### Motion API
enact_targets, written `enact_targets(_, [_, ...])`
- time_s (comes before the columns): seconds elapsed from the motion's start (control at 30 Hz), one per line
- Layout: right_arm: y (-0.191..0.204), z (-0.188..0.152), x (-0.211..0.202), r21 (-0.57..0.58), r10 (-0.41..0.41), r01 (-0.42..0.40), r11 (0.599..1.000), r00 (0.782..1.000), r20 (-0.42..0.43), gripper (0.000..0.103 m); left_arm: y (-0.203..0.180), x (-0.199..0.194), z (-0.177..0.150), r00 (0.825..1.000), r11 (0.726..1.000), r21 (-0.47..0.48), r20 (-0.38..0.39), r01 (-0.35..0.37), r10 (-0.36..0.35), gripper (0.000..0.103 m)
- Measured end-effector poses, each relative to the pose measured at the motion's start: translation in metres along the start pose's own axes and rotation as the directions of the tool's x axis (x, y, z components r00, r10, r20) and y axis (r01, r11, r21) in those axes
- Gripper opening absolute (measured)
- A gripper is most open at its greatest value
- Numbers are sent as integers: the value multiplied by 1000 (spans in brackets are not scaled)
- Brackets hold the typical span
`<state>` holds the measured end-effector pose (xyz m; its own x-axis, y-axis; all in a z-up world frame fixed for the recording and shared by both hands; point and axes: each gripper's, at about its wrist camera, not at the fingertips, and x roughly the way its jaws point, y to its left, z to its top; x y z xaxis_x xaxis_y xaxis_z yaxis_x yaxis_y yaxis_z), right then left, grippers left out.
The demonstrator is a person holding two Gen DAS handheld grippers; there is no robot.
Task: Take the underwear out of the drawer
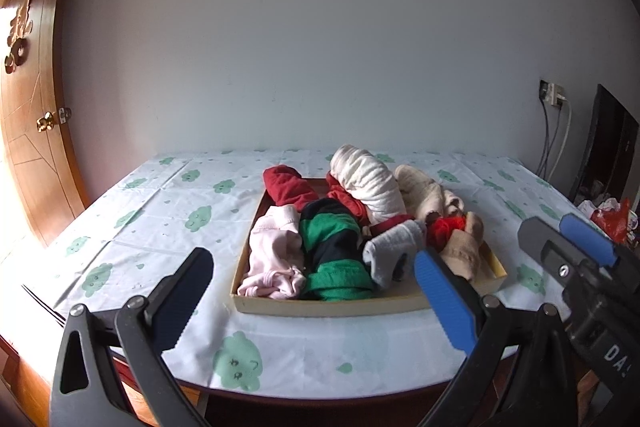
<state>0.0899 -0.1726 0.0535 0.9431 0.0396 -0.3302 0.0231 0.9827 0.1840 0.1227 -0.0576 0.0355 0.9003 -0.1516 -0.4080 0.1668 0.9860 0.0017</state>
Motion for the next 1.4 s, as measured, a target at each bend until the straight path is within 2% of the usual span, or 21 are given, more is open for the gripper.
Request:
enact_targets(0.2, [6, -2, -41, -19, -16, 17, 1000, 997, 72, 71, -4, -28, -7, 1000, 1000, 12, 16, 7, -7, 102])
enact_targets(0.6, [14, -7, -92, -41, -20, 26, 999, 990, 142, 73, 0, -66, -14, 999, 1000, 2, 53, 8, -8, 102])
enact_targets(0.8, [19, -6, -103, -46, -3, 10, 999, 988, 154, 77, 3, -79, -16, 998, 1000, -6, 68, 11, -11, 102])
enact_targets(1.4, [28, -8, -125, -64, 19, -7, 998, 983, 185, 78, 1, -106, -17, 993, 1000, 8, 118, -10, 9, 102])
